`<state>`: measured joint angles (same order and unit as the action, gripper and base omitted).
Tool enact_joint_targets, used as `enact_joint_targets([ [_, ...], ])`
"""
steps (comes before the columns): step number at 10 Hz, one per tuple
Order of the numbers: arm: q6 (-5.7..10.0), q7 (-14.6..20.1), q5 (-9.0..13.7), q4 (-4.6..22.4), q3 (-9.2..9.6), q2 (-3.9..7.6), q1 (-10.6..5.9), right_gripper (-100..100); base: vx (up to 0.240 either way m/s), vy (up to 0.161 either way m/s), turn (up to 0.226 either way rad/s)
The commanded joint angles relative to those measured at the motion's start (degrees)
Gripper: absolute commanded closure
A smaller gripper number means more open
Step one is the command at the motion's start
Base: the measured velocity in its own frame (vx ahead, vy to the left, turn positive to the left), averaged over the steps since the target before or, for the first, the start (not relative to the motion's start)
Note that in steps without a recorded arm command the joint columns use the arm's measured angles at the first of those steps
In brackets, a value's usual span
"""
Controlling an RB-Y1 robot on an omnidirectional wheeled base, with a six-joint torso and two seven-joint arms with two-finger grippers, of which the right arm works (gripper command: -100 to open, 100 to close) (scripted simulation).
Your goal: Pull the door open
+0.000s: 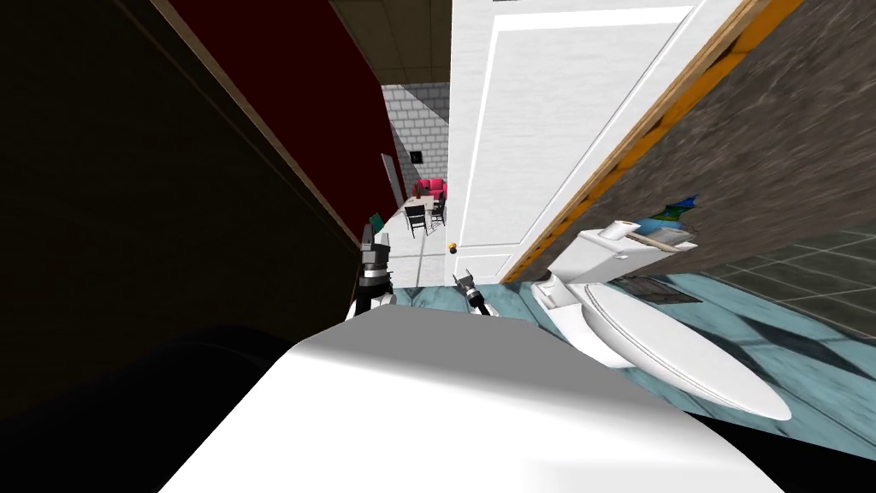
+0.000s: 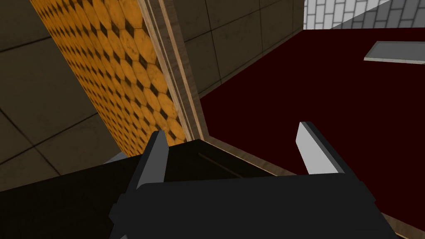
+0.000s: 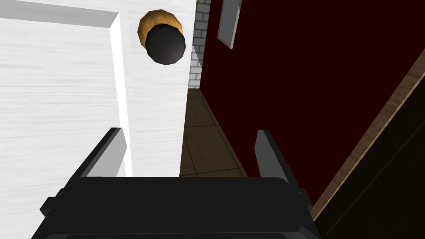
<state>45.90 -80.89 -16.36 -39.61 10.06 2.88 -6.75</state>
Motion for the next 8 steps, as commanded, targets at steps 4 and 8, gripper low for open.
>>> enact_joint_targets([
  [4, -0.34, -0.33, 0.39, -0.13, -0.47, -1.17, 0.23, -100, 0.039, 0.012, -0.116],
  [8, -0.7, 0.21, 0.67, 0.15, -0.85, -4.2, 0.35, -100, 0.12, 0.121, -0.36],
])
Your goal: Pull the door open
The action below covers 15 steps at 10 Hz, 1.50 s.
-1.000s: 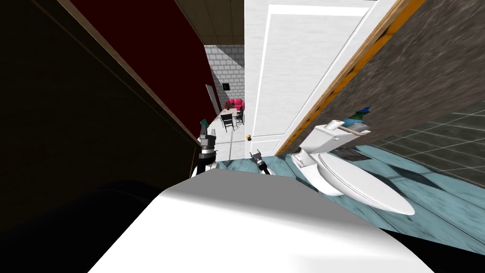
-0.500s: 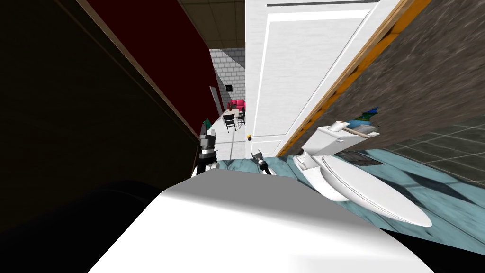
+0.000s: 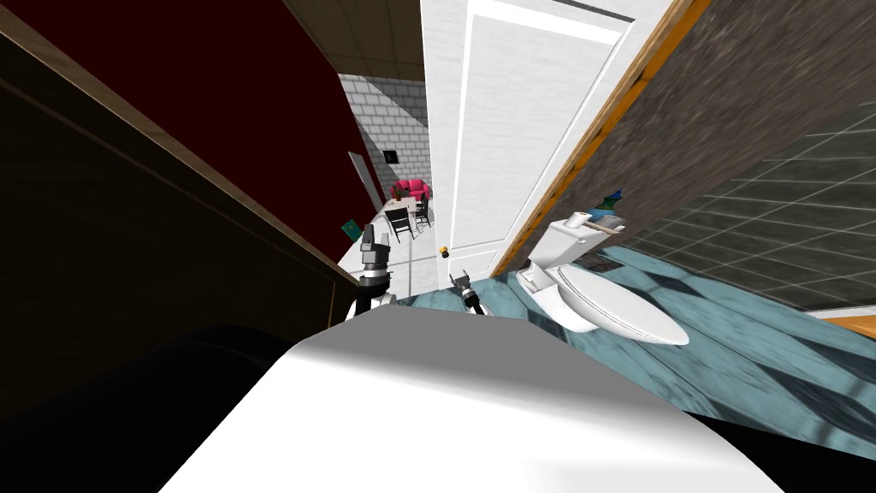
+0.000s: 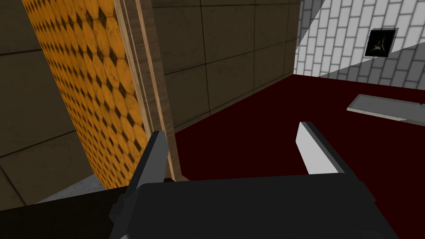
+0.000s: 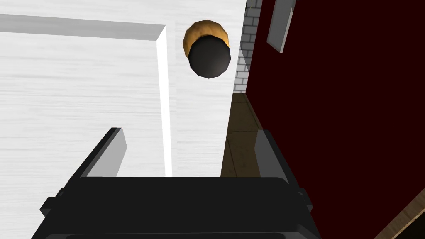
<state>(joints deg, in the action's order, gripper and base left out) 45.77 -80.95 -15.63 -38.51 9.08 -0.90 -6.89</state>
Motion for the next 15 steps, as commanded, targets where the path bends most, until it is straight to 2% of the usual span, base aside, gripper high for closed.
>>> enact_joint_targets([
  [1, -0.62, 0.37, 0.0, -0.9, 0.05, -1.08, 0.51, -100, 0.12, 0.144, -0.142],
  [2, -0.65, 0.43, 0.03, -0.86, 0.0, -1.49, 0.52, -100, 0.008, 0.043, 0.119],
  [11, -0.65, 0.43, 0.03, -0.86, 0.0, -1.49, 0.52, -100, 0.001, 0.003, -0.013],
  [12, -1.02, -0.03, 1.06, -0.82, 0.19, -0.31, 0.7, -100, -0.005, -0.055, 0.26],
  [15, -1.68, -1.34, 3.91, -0.69, 0.36, 1.86, 1.01, -100, -0.06, -0.094, 0.326],
])
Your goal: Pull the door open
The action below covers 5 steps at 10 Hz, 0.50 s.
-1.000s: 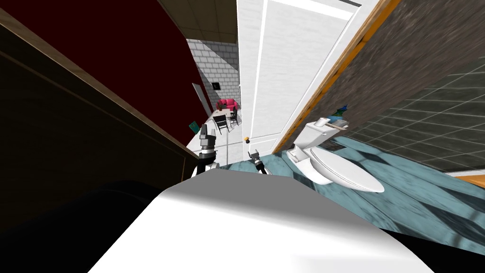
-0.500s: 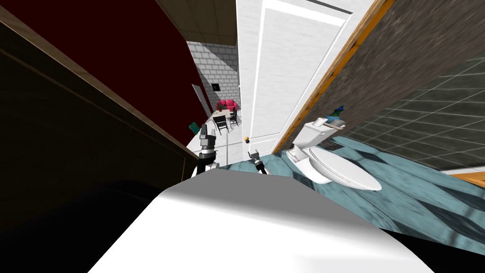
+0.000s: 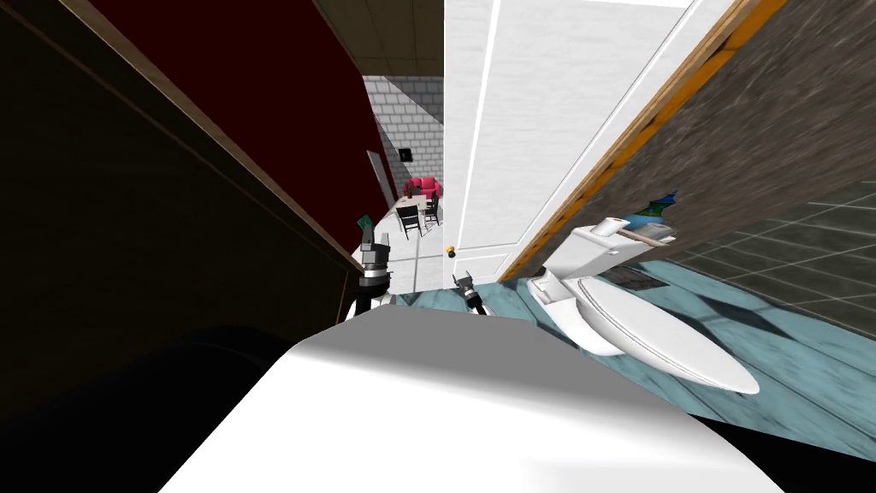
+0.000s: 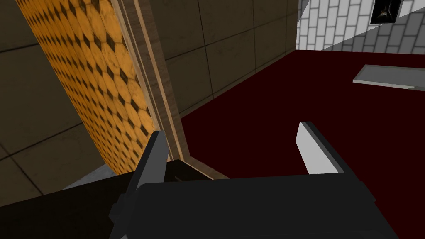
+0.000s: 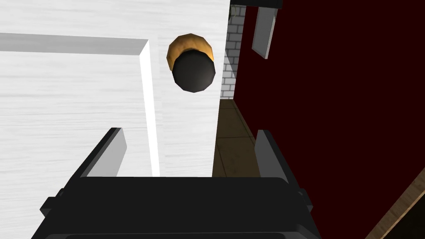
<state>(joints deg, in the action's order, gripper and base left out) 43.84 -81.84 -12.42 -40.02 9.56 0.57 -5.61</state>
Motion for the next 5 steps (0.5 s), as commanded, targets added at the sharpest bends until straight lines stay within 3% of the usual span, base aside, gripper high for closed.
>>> enact_joint_targets([
  [1, 0.1, -0.88, 1.59, 0.87, -0.12, 0.88, -0.2, -100, -0.071, -0.055, 0.155],
  [3, -0.16, -2.48, 4.54, 0.98, -0.25, 1.85, -0.08, -100, -0.044, -0.047, 0.236],
  [5, -0.17, -3.8, 6.61, 0.99, -0.39, 1.97, -0.07, -100, -0.019, -0.022, 0.092],
])
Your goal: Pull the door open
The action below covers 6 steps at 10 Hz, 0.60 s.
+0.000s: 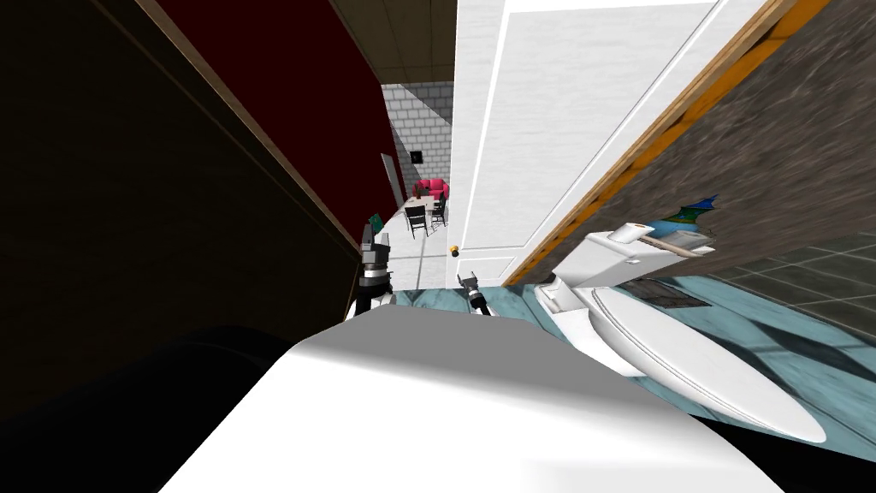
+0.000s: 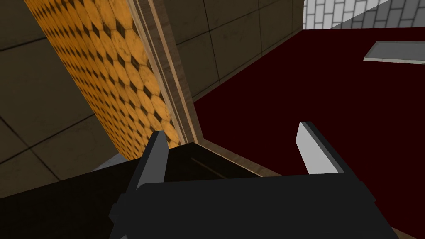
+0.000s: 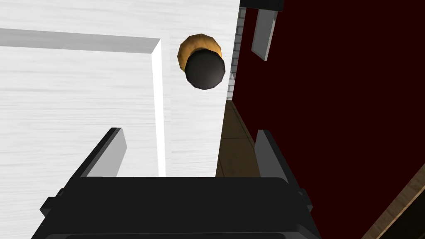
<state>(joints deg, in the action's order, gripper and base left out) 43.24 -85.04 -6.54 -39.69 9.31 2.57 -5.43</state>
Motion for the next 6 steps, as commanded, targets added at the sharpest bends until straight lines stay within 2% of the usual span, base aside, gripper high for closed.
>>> enact_joint_targets([
  [1, 0.46, -1.32, 1.77, 0.64, -0.2, -0.12, -0.25, -100, -0.003, -0.006, 0.057],
  [4, 0.63, -3.7, 4.79, 0.46, -0.27, -1.01, -0.29, -100, 0.007, 0.007, 0.013],
  [5, 0.77, -5.34, 6.63, 0.25, -0.2, -1.99, -0.33, -100, 0.026, 0.026, -0.058],
  [6, 0.84, -6.11, 7.44, 0.13, -0.12, -2.55, -0.34, -100, 0.039, 0.044, -0.069],
])
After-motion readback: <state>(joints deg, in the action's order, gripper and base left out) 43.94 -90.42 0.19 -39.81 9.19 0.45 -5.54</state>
